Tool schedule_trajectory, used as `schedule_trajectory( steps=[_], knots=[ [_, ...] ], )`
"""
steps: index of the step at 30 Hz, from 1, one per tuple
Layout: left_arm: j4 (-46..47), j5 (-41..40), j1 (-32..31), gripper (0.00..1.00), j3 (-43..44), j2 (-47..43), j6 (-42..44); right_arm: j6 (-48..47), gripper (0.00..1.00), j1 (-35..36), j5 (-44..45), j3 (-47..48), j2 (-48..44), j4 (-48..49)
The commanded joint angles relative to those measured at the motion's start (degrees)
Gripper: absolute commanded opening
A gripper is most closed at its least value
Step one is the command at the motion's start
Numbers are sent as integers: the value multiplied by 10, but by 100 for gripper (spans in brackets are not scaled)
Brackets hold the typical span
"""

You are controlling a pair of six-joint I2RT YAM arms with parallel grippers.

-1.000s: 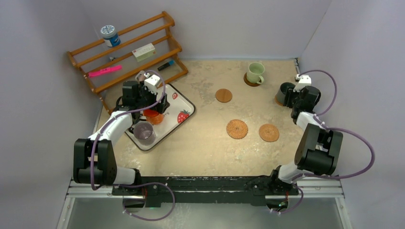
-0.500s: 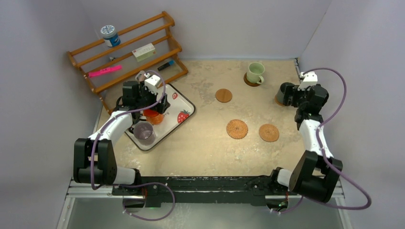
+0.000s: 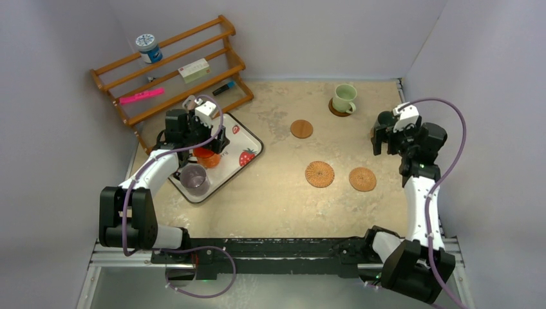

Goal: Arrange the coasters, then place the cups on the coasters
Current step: Place the cup on the coaster, then pick up the cup from the tray.

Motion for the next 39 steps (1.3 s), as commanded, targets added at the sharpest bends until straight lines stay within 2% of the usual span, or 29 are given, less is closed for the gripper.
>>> schedule_trajectory(
  steps=[1, 4, 11, 18, 25, 39],
  knots=[
    [11, 16, 3, 100, 6, 4, 5, -34, 99, -1, -58, -18, -17, -24],
    [6, 16, 3, 100, 9, 7, 11, -32, 99, 0, -74, -31, -10, -14],
    [-132, 31, 3, 100, 67, -15, 98, -26, 99, -1, -80, -46, 9, 9],
    [-230, -14, 3, 100, 101, -54, 159, -26, 99, -1, -80, -57, 1, 20],
    [-272, -105, 3, 100, 112, -57, 182, -28, 99, 0, -75, -63, -9, 23],
    [-324, -141, 3, 100, 112, -46, 248, -33, 99, -1, -68, -70, -17, 34]
  ],
)
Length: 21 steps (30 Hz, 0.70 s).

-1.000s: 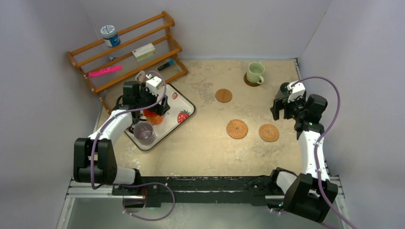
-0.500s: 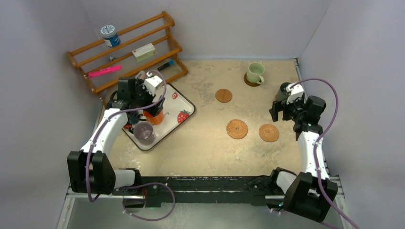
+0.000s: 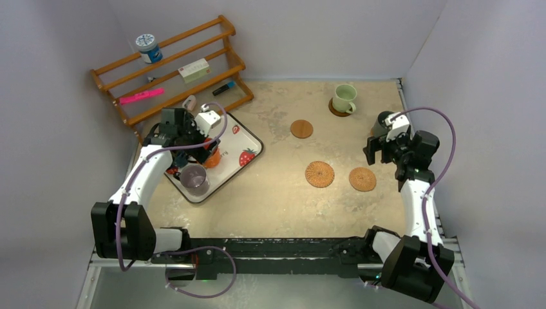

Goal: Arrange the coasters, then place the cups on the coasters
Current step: Pick up the cup from the tray.

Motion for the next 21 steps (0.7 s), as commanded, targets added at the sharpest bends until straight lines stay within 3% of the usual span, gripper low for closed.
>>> schedule_trajectory(
  steps=[1, 21],
  knots=[
    [-15, -16, 3, 100, 15, 1, 35, -4, 99, 0, 1, -5, -12, 25],
    [-18, 12, 2, 100, 3, 70, 67, 3, 99, 0, 4, -11, -15, 37]
  ],
)
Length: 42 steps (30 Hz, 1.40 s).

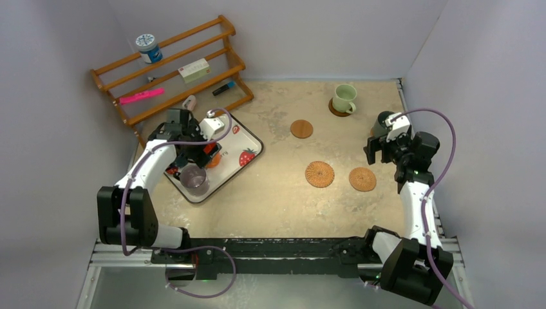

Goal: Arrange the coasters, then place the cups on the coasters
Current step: Pick up the cup from the tray.

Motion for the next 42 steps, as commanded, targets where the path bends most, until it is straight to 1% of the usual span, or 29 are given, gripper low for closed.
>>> schedule_trajectory(
  steps=[1, 4, 8, 11, 15, 19, 23, 26, 30, 38, 42],
  knots=[
    [10, 23, 2, 100, 6, 23, 10, 2, 99, -1, 1, -1, -3, 16],
    [22, 33, 1, 100, 15, 54, -3, 2, 99, 0, 3, -1, -4, 16],
    [20, 67, -2, 100, 38, 97, -12, 2, 99, -1, 1, -1, -6, 16],
    [41, 82, -6, 98, 48, 115, -35, 2, 99, -1, 0, -1, -5, 16],
    [91, 70, -16, 97, 51, 123, -76, 2, 99, -1, 0, -1, -4, 16],
    [136, 47, -42, 96, 55, 139, -113, 2, 99, -1, -1, -2, -5, 16],
    [165, 9, -75, 96, 65, 169, -145, 2, 99, 0, -4, -2, -4, 16],
    [172, 1, -86, 99, 79, 182, -162, 2, 99, -1, -5, -2, -5, 16],
    [169, -3, -85, 100, 89, 171, -165, 1, 99, -1, -5, -2, -7, 16],
    [152, 0, -80, 100, 73, 99, -129, 0, 99, -1, -9, -3, -3, 16],
    [132, 38, -55, 100, 78, 78, -101, 0, 99, 0, -10, -2, -4, 16]
  ],
)
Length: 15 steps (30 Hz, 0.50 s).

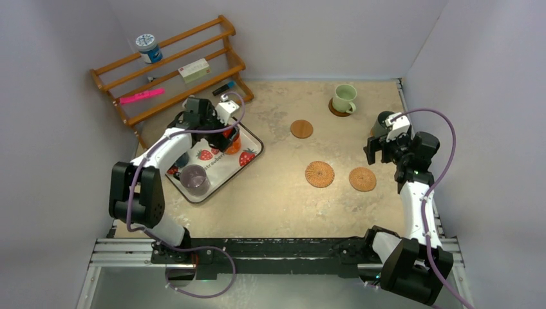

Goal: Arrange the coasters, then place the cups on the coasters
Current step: Pick up the cup from the tray.

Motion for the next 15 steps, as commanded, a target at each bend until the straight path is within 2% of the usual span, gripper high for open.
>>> schedule_trajectory(
  steps=[1, 8, 15],
  knots=[
    [-16, 41, 31, 100, 15, -38, 43, -1, 99, 0, -9, -3, -6, 15],
    [-37, 55, 49, 99, 6, -27, 101, -2, 99, -1, -12, -4, -12, 12],
    [-45, 75, 57, 93, -2, -9, 140, -4, 99, -1, -14, -6, -16, 9]
  ],
)
